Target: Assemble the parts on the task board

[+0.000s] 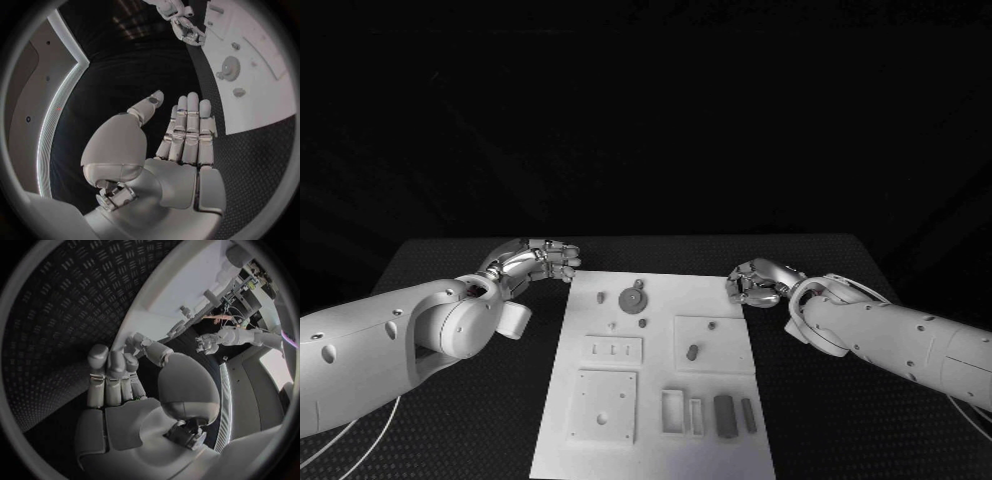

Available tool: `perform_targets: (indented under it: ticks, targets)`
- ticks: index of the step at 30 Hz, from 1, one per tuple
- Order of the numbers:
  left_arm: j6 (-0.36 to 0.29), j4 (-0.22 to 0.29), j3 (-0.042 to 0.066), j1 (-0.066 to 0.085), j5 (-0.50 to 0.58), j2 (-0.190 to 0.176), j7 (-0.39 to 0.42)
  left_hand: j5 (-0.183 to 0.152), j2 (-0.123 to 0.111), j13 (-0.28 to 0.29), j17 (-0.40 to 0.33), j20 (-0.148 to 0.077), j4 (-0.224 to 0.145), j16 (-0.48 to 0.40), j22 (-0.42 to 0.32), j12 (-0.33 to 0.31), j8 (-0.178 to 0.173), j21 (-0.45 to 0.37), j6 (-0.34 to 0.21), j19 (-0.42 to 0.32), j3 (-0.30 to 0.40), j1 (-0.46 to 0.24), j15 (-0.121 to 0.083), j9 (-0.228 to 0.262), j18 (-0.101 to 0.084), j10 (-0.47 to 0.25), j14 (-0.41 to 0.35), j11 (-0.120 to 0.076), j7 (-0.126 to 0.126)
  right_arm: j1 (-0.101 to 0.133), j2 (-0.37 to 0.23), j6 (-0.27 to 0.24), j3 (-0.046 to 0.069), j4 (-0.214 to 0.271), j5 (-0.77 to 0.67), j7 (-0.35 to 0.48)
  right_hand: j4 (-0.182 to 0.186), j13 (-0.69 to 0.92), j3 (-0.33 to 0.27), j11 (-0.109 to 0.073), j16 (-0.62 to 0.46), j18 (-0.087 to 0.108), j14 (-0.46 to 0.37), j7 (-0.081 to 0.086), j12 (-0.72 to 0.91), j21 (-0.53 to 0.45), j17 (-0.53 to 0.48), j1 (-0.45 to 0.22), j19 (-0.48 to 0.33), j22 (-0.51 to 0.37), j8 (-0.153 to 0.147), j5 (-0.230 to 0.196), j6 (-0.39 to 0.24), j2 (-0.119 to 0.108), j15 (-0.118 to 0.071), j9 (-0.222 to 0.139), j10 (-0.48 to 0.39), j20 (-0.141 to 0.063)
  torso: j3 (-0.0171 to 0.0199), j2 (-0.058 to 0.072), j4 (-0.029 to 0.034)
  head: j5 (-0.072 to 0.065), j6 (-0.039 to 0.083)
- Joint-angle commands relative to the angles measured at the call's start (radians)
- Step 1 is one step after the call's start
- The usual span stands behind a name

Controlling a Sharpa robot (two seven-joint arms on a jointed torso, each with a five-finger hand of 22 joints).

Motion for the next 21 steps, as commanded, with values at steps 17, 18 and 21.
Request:
perform_targets:
  ticks: [17, 18, 21]
  targets:
    - [0.084, 0.006, 0.001, 0.001, -0.100, 0.005, -0.024, -0.009, 0.039, 0.024, 0.022, -0.003, 0.009, -0.013, 0.011, 0.034, 0.038, 0.010, 0.108, -0.007, -0.006, -0.050, -0.003, 0.016, 0.015, 0.095, 0.020, -0.041, -0.045, 0.005, -0.030, -0.093, 0.009, 0.122, -0.109, -0.159, -0.018, 0.008, -0.133, -0.056, 0.006, 0.053, -0.006, -0.047, 0.010, 0.015, 0.008, 0.009, -0.012, 0.015, 0.010, -0.004, 0.180, 0.065, -0.014, 0.055, -0.046, -0.012, -0.0019, -0.001, -0.0015, -0.001, 0.003]
    - [0.086, 0.006, 0.001, 0.001, -0.102, 0.005, -0.028, -0.010, 0.038, 0.024, 0.023, -0.003, 0.010, -0.014, 0.011, 0.033, 0.038, 0.010, 0.109, -0.007, -0.008, -0.054, -0.003, 0.016, 0.015, 0.096, 0.020, -0.042, -0.045, 0.012, -0.031, -0.096, 0.009, 0.133, -0.123, -0.170, -0.017, 0.007, -0.133, -0.056, 0.006, 0.053, -0.005, -0.048, 0.009, 0.015, 0.007, 0.011, -0.011, 0.015, 0.010, -0.004, 0.182, 0.064, -0.014, 0.055, -0.045, -0.012, -0.0026, -0.002, -0.0014, -0.002, 0.003]
    - [0.086, 0.008, 0.001, 0.002, -0.113, 0.007, -0.042, -0.012, 0.035, 0.025, 0.025, -0.004, 0.011, -0.014, 0.011, 0.033, 0.036, 0.011, 0.113, -0.007, -0.013, -0.063, -0.004, 0.015, 0.015, 0.099, 0.020, -0.043, -0.046, 0.026, -0.034, -0.105, 0.010, 0.165, -0.165, -0.197, -0.017, 0.005, -0.133, -0.057, 0.007, 0.053, -0.002, -0.048, 0.008, 0.015, 0.007, 0.014, -0.008, 0.013, 0.008, -0.004, 0.186, 0.062, -0.015, 0.054, -0.040, -0.013, -0.0035, -0.002, -0.0002, -0.003, 0.006]
